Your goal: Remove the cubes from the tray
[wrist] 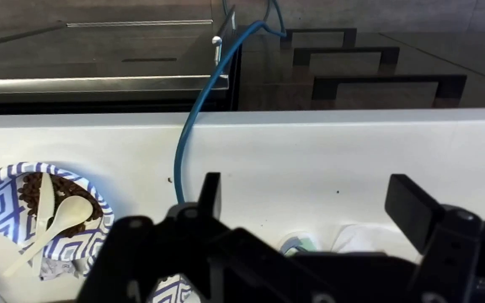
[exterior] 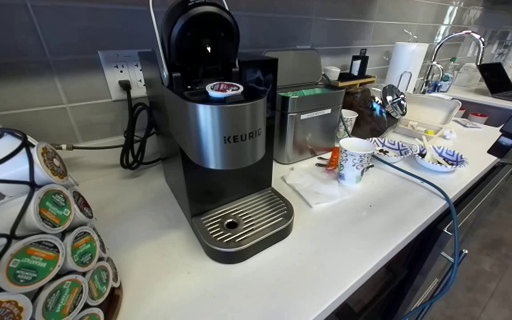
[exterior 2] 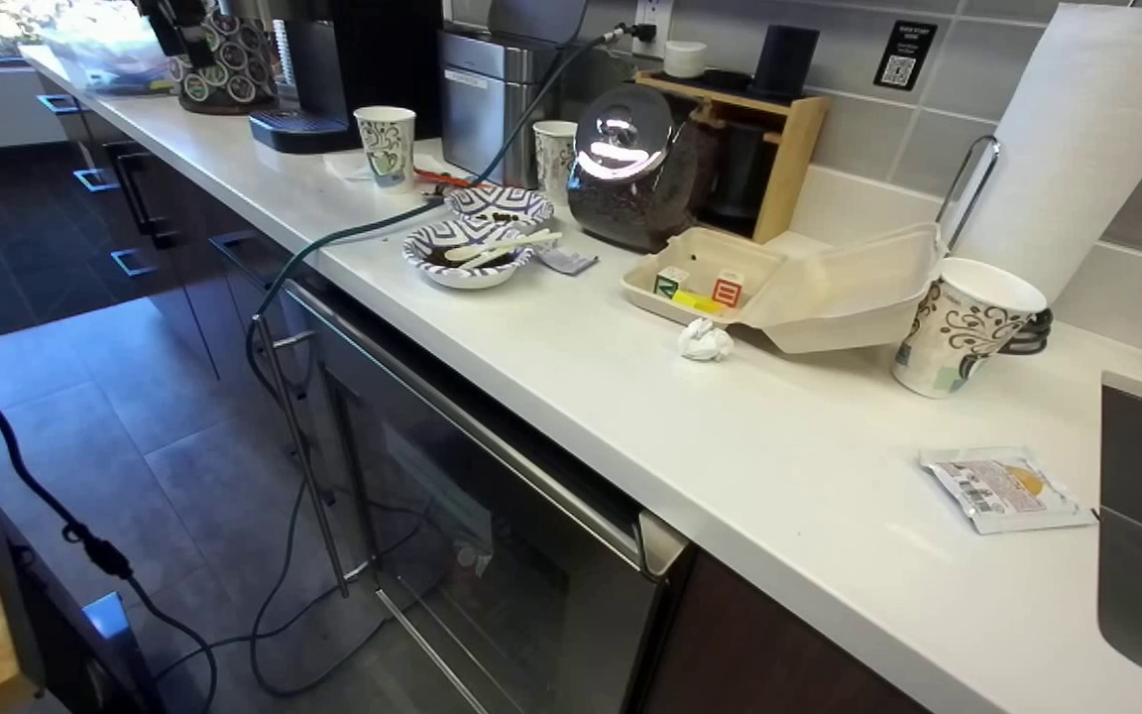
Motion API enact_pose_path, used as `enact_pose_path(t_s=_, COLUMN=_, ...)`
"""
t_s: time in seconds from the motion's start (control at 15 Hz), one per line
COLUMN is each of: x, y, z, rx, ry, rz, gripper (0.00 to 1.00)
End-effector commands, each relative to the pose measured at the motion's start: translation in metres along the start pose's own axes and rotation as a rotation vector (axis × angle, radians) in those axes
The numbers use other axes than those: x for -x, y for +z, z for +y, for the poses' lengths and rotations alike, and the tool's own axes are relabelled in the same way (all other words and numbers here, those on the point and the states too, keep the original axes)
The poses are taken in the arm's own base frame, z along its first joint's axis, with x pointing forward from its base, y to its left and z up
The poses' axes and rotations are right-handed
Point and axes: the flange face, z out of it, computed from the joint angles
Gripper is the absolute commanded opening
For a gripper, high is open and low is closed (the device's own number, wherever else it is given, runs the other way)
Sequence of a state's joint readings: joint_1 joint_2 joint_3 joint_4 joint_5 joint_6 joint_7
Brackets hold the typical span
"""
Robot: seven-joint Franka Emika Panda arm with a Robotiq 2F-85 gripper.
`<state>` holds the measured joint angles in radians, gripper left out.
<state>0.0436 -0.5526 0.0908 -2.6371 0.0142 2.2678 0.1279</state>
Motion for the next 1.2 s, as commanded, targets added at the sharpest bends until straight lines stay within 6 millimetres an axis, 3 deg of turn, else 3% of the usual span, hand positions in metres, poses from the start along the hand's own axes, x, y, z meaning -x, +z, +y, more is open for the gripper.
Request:
enact_pose_path(t_s=0.0, x=0.029, y=0.006, z=0.071, rx=-0.126, ry=0.117, rz=0.106, gripper=1.00)
enact_pose_path(t_s=0.13, x=0.046, y=0.010, z=0.115, rx=-0.186, ry=0.141, rz=0.187, gripper=1.00)
enact_pose_path(t_s=0.2, x=0.024, y=-0.008, z=0.151, rx=-0.198, ry=0.156, rz=0.222, gripper=1.00)
enact_pose_path(t_s=0.4, x=0.057, y=-0.016, z=0.232, rx=-0.297, ry=0.226, rz=0.339, gripper=1.00)
enact_pose_path(t_s=0.47, x=0.038, y=-0.010, z=0.201, rx=-0.235, ry=0.198, rz=0.273, gripper=1.00)
enact_pose_path(t_s=0.53, x=0.045, y=-0.011, z=0.219, rx=-0.244, ry=0.209, rz=0.292, gripper=1.00)
enact_pose_path(t_s=0.6, x=0.046, y=-0.013, z=0.221, rx=-0.242, ry=0.211, rz=0.298, gripper=1.00)
enact_pose_path(t_s=0.8, x=0.038, y=-0.015, z=0.203, rx=-0.226, ry=0.184, rz=0.285, gripper=1.00)
enact_pose_path(t_s=1.13, x=0.037, y=-0.013, z=0.201, rx=-0.224, ry=0.184, rz=0.279, gripper=1.00)
